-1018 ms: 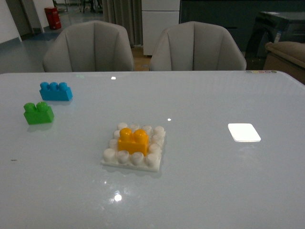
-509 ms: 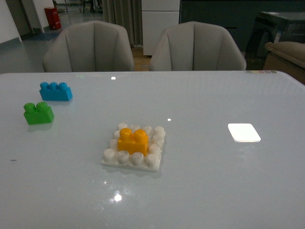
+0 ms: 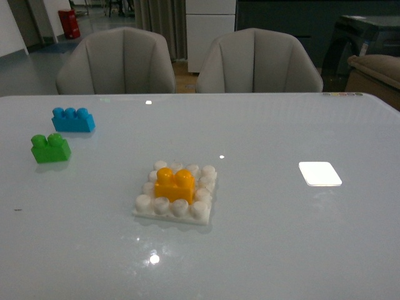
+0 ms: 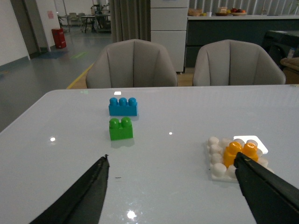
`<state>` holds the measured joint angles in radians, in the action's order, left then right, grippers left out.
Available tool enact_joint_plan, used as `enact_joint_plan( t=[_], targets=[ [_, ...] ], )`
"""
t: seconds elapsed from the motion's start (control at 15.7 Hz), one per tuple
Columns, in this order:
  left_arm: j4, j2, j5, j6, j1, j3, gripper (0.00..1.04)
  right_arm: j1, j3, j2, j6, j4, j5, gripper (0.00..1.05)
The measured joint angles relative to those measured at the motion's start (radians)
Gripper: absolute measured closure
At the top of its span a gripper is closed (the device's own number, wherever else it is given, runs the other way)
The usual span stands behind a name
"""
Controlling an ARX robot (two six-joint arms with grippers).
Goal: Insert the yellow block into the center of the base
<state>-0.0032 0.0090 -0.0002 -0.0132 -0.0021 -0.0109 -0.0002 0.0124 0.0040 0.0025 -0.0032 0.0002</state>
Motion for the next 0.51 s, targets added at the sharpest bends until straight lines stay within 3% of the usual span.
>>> enact_joint_plan(
  t=[0.13,0.51],
  targets=[
    [0.0,0.0,0.0,0.002,0.0,0.0,0.06,0.0,0.0,0.0,0.0,0.0,0.0,0.06],
    [0.0,0.0,0.0,0.002,0.0,0.0,0.07,0.0,0.0,0.0,0.0,0.0,0.0,0.06]
  ],
)
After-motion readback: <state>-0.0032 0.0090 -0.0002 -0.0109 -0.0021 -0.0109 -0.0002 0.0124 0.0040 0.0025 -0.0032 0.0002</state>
